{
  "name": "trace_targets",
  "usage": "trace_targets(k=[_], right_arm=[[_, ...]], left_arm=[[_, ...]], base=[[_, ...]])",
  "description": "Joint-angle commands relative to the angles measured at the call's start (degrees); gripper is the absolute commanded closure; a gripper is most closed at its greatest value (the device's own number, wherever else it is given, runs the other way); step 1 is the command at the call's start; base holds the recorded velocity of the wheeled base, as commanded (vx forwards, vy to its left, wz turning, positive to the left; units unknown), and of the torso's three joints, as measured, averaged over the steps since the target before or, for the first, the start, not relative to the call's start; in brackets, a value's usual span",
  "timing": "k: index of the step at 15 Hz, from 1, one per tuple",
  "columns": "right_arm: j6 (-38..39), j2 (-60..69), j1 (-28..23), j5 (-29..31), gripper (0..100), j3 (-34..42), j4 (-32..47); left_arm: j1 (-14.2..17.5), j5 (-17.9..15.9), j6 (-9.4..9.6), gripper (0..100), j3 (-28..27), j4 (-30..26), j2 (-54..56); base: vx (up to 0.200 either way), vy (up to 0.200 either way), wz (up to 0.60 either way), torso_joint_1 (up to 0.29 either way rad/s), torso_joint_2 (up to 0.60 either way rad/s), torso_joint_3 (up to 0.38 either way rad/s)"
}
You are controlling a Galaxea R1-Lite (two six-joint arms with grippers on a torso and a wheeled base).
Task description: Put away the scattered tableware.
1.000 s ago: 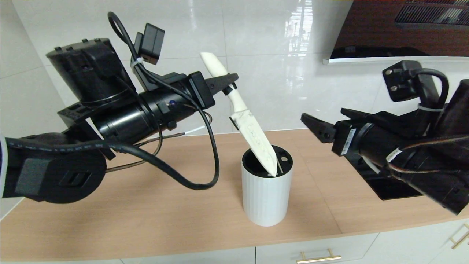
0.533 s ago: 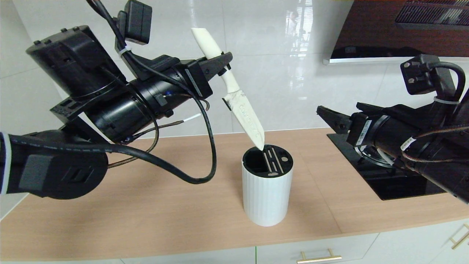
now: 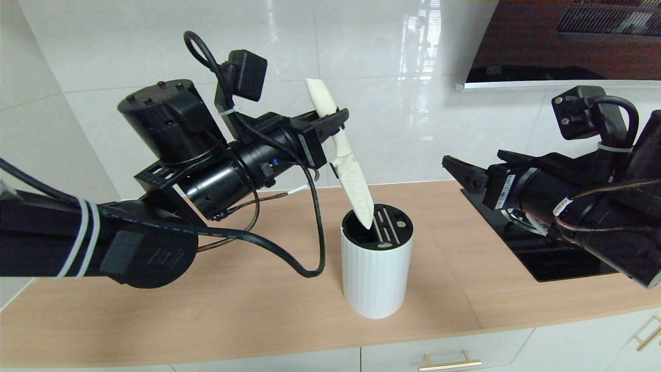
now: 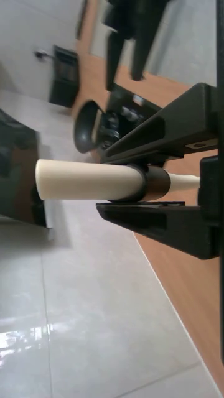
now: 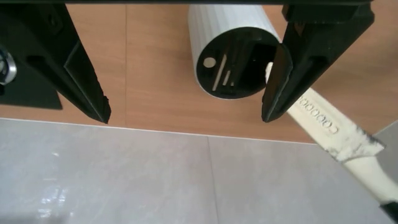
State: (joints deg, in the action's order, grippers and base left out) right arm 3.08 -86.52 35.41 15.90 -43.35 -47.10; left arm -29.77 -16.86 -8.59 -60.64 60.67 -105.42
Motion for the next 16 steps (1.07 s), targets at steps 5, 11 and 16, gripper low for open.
trace_targets(k=[5, 11, 16], right_arm=[[-0.01, -0.67, 0.01, 0.01, 0, 0.37, -0.09], [-0.1, -1.29, 0.01, -0.43, 0, 0.63, -0.09], [-0.1, -1.99, 0.01, -0.78, 0, 0.72, -0.09]], left_arm=[[-0.11, -0.02, 2.18, 100, -0.01, 0.06, -3.74], [-0.82, 2.18, 6.4, 100, 0.61, 0.15, -5.85], [-2.57, 2.01, 6.4, 100, 2.54, 0.06, -5.93]], base=[[0.0, 0.0, 0.0, 0.0, 0.0, 0.0], [0.0, 0.0, 0.0, 0.0, 0.0, 0.0], [0.0, 0.0, 0.0, 0.0, 0.0, 0.0]])
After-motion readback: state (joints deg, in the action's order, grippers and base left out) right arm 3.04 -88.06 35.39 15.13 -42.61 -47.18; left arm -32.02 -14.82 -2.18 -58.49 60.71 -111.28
